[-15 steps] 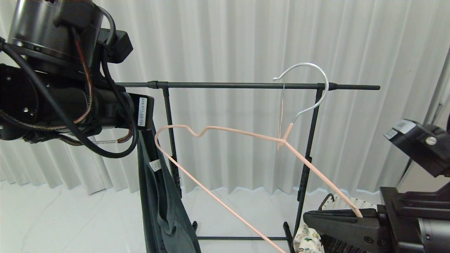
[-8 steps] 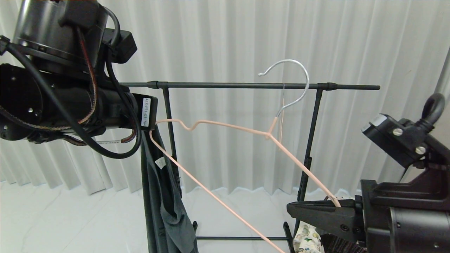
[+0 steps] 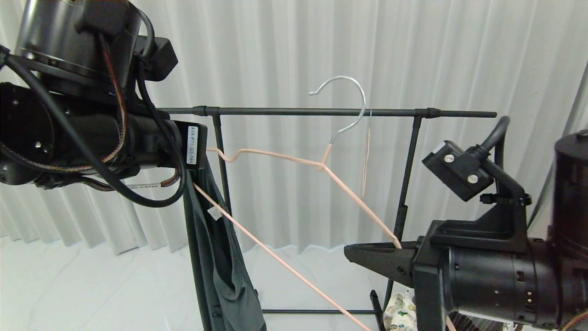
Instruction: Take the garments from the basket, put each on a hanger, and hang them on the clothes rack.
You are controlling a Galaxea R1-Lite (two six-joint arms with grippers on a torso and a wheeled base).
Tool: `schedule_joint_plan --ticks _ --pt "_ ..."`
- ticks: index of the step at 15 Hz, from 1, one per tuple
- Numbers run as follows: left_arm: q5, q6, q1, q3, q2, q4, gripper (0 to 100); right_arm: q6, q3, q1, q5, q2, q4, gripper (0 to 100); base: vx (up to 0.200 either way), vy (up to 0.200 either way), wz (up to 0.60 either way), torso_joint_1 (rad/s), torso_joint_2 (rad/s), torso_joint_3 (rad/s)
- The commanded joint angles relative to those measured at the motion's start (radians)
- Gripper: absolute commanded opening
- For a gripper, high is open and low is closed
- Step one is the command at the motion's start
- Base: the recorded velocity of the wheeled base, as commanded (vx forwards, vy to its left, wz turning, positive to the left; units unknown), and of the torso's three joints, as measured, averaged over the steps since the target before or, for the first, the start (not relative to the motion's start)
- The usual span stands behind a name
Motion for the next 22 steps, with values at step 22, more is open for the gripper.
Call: schedule_joint_plan --ticks 22 --pt "0.148 -0.026 0.002 0.000 0.020 0.002 0 0.000 -0.065 -0.088 -0.235 0.122 0.013 0 0.000 0.000 0.00 0.000 0.00 0.000"
